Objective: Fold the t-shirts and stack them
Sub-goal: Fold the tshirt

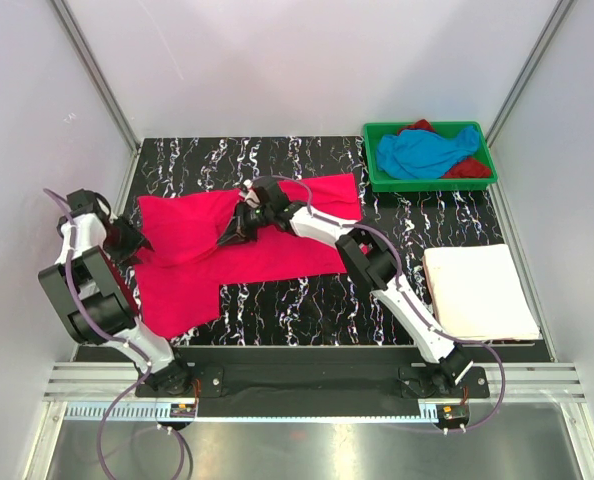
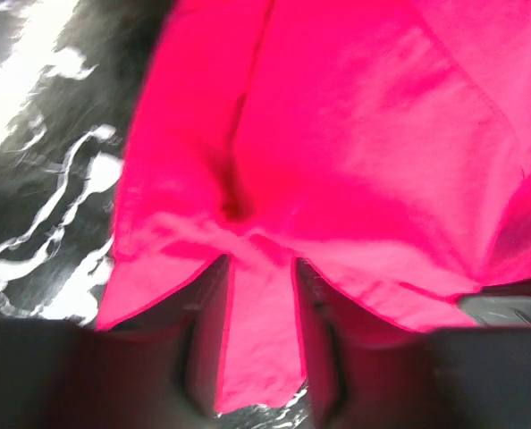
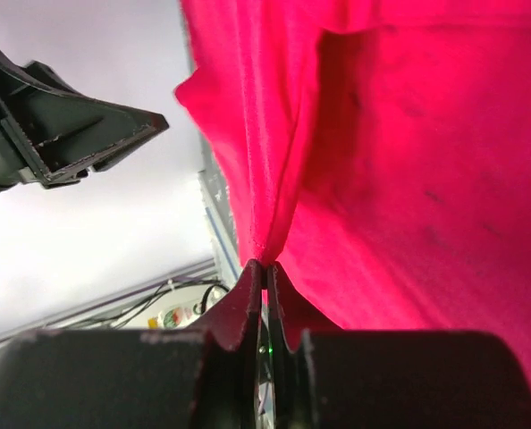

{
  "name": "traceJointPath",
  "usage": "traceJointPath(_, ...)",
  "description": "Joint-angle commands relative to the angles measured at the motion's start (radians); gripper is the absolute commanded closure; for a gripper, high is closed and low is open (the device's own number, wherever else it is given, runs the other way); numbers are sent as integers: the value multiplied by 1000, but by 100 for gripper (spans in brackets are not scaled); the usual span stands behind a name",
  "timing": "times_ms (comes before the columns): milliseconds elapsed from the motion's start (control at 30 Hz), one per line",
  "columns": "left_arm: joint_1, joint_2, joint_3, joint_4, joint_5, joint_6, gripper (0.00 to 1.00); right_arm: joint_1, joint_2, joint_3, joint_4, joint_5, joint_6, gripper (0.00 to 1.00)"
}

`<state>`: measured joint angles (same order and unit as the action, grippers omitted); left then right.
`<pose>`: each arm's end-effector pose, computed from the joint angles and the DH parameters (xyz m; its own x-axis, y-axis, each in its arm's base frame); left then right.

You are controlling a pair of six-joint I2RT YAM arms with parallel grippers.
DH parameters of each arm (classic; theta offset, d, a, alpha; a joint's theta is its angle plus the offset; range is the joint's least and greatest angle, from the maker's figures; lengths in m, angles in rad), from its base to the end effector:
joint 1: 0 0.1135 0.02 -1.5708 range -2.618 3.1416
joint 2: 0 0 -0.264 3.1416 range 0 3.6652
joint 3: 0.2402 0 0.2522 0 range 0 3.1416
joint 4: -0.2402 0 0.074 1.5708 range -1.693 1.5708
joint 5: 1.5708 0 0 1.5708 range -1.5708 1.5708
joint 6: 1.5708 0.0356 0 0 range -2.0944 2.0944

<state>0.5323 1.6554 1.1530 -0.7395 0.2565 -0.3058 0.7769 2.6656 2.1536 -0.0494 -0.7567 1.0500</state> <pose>0.2811 0.1551 0.2086 -0.6511 -0.7215 -0.2357 -0.6463 0.6899 -0.3262 0.3980 0.4256 0.1136 -0.9905 -0.0894 -0.1042 -0.1305 0.3790 0.9161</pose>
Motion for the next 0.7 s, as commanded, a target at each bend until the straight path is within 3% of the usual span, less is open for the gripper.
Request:
traceJointPath(0, 6, -98, 5, 34, -77, -33, 49, -10, -79, 9, 40, -87, 38, 92)
traceJointPath(67, 6, -95, 5, 78, -33, -42, 39, -11, -58, 29, 40, -107, 51, 91)
traceJointPath(167, 8, -33, 48, 85, 32, -24, 34, -13, -46, 35, 39, -115, 44, 90)
traceJointPath(267, 6, 7, 91, 115, 49, 25, 27, -11, -50, 51, -34, -112, -39, 75)
traceJointPath(433, 6, 90, 186, 152, 50, 65, 27, -21, -98, 51, -246, -37, -270, 64)
traceJointPath(500, 5, 101, 186, 230, 29, 53, 26, -31, -124, 52, -308, 22, -373, 63)
traceJointPath(667, 3, 167, 169, 477, 45, 31, 30, -112, -185, -4, -359, 120, -421, 63)
